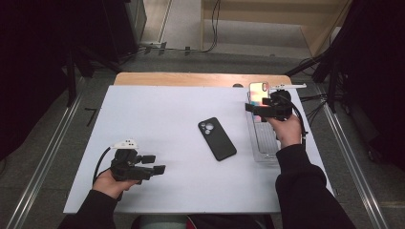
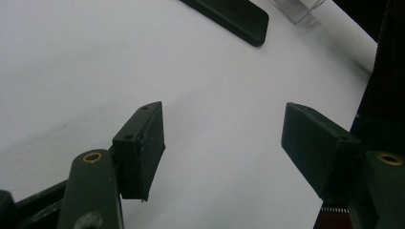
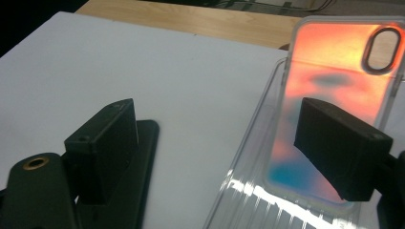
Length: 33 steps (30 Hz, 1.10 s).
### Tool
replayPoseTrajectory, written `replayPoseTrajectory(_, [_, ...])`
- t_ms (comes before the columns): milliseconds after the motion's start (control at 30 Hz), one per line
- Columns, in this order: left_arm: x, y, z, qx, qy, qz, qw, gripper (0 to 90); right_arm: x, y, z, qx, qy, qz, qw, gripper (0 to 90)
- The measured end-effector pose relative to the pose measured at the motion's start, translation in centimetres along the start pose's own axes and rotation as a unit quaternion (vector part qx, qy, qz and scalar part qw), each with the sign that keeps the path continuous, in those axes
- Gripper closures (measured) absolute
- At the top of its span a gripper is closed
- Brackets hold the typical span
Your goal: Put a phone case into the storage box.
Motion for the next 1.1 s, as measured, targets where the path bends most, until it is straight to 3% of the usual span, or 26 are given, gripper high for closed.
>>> replayPoseTrajectory(600, [0.0,0.6,0.0,-0.004,-0.007,0.001,1.0,31.6,4.5,-2.1,-2.9,0.003,0.074,-0.042,0.9964,13.3])
replayPoseTrajectory(767, [0.0,0.6,0.1,-0.003,-0.01,0.002,0.9999,31.6,5.5,-2.9,-3.4,0.001,0.108,-0.052,0.9928,13.3])
replayPoseTrajectory(1100, [-0.1,0.7,0.0,-0.006,-0.013,0.0,0.9999,31.6,7.0,-4.8,-4.2,0.017,0.138,-0.072,0.9876,14.4])
Point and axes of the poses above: each handheld gripper's, and its own axes: z roughly forward along the jaws, y roughly out of its top, x roughly to its left, the point moved 2 cm from there along z, roughly forward along the jaws, and after that the axes turned 4 degrees about -z, right-handed, at the moved point
